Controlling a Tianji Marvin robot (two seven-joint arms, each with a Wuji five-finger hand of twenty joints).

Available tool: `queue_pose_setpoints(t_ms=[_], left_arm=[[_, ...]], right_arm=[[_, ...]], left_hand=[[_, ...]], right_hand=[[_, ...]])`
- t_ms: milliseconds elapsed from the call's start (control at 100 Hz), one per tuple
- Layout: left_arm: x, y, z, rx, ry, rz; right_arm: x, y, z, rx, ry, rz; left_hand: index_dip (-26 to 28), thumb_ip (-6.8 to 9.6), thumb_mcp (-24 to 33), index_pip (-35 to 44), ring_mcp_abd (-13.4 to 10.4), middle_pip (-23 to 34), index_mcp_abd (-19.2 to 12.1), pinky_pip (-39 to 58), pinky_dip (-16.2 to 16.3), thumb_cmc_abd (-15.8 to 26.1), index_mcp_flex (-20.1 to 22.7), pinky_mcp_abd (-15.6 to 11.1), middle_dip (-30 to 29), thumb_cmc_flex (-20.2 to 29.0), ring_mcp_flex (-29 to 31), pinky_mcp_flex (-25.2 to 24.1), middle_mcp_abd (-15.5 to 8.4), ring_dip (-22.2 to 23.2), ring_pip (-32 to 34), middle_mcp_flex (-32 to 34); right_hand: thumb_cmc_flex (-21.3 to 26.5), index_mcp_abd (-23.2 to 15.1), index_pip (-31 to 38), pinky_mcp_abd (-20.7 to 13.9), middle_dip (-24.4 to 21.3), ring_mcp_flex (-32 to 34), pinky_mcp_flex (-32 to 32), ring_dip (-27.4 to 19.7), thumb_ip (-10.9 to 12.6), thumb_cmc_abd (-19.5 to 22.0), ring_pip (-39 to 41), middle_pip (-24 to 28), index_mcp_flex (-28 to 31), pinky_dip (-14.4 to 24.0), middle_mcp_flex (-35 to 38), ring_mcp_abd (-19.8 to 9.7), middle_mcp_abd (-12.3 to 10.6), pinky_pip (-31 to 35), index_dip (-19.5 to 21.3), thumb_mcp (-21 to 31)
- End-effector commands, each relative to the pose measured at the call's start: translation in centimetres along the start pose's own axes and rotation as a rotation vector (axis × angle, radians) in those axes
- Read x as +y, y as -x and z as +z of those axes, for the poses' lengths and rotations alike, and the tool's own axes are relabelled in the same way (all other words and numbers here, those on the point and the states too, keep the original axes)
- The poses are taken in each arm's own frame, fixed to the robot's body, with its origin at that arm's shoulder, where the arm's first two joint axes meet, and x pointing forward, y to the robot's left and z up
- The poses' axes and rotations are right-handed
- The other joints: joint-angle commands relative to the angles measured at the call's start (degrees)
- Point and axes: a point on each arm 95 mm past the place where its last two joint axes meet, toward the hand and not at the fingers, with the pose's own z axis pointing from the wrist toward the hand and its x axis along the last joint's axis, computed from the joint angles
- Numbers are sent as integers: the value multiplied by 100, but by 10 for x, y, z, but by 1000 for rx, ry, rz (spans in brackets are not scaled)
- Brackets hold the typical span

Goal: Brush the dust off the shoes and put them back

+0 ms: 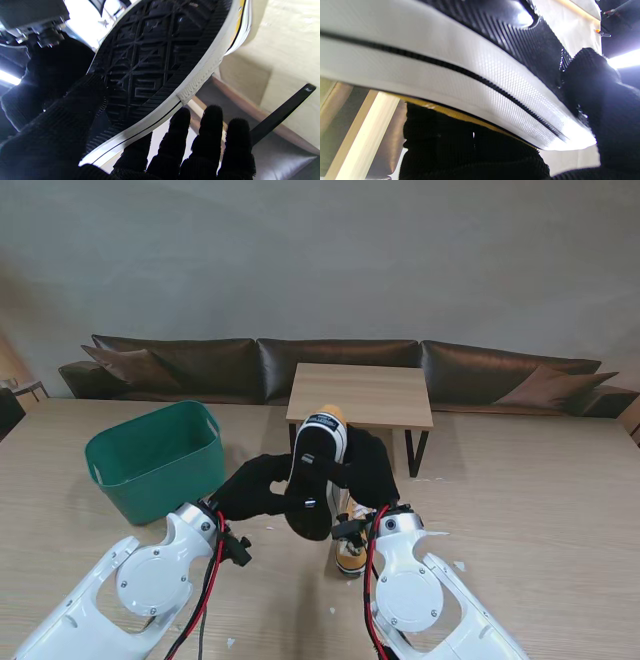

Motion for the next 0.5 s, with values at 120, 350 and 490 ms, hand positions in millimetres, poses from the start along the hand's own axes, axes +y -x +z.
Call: queue_pose_setpoints(t_ms=[120,350,490], left_arm=[[20,-4,3,5,-39,-129],[22,-7,4,-3,-85,-202],[19,-7,3,-17,-106,-197]], right_arm=[[-5,-3,4,-17,14,45],[-8,6,2,-64,4,61],[-8,12,0,-83,-18,44]], left_hand=[[1705,6,-1115,2182,74,629,-225,3424,-290,36,984,197,907,1695,1402,163,-167,605,1500,1301],[1869,59,-844,3984,-56,1532,72,5287,-567,102,1139,525,2430,2059,2926,1346,-451,921,3067,2708],[1789,51,-548,4202,-328,1673,235,5654,-774,9,1099,577,2153,2064,3646,2086,-603,748,3258,3195]], right_hand=[[1143,-998,480,-202,69,178,-655,-21,425,691,48,79,276,-89,200,-276,-295,-82,289,1092],[1164,-893,304,-53,49,-119,-1050,-80,476,920,-124,6,62,-45,-136,-94,-247,-142,62,763],[595,-609,-304,138,-299,-537,-1500,-171,539,988,-367,-128,-611,7,-712,103,-184,-340,-482,558]])
